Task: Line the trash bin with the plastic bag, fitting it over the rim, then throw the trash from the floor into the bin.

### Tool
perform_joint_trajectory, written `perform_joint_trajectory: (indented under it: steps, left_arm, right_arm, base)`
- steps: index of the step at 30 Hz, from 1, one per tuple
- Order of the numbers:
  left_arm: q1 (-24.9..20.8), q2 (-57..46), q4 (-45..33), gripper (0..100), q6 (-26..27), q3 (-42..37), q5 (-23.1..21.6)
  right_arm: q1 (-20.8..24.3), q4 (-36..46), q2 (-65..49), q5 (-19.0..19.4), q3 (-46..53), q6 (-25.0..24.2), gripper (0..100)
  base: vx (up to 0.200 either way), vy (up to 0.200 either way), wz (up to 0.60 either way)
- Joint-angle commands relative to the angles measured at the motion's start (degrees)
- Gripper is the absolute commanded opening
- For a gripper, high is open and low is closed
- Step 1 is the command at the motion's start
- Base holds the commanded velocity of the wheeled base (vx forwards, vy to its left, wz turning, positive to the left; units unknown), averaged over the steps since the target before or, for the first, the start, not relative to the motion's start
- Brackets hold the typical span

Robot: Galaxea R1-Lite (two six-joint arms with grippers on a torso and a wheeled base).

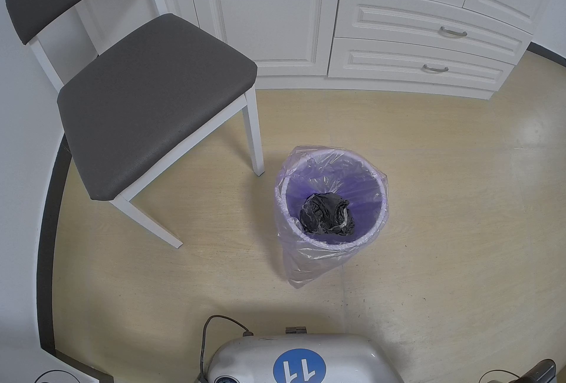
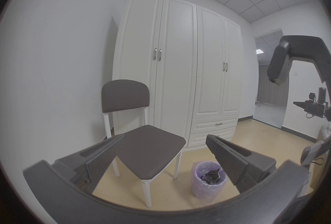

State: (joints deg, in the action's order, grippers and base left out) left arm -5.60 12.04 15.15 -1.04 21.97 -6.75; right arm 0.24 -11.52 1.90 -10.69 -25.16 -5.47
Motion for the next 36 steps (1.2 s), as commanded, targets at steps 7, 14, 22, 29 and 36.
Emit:
perform_joint_trajectory:
  steps: [7, 14, 22, 29, 36]
  left_arm:
    - [5.7, -12.0, -7.2, 100, 0.5, -3.3, 0.3]
    - [5.7, -12.0, -5.2, 100, 0.9, -13.6, 9.9]
    - [5.7, -12.0, -3.7, 100, -0.3, -21.9, 15.6]
    - [5.7, -12.0, -11.1, 100, -1.1, -21.9, 16.2]
    - [5.7, -12.0, -12.4, 100, -0.7, -22.0, 13.2]
  right_arm:
    - [-0.2, -0.3, -1.9, 0.3, 7.1, 2.7, 100]
    - [-0.2, -0.4, -1.9, 0.1, 12.6, 3.5, 100]
    - [-0.2, -0.8, -1.9, 0.1, 20.7, 4.4, 100]
    - [-0.2, -0.8, -1.9, -0.2, 25.2, 5.7, 100]
    - [-0.3, 7.7, -1.9, 0.5, 25.1, 6.0, 100]
  base:
    - [0.000, 0.000, 0.00]
    - [0.000, 0.000, 0.00]
    - [0.000, 0.000, 0.00]
    - [0.000, 0.000, 0.00]
    - [0.000, 0.000, 0.00]
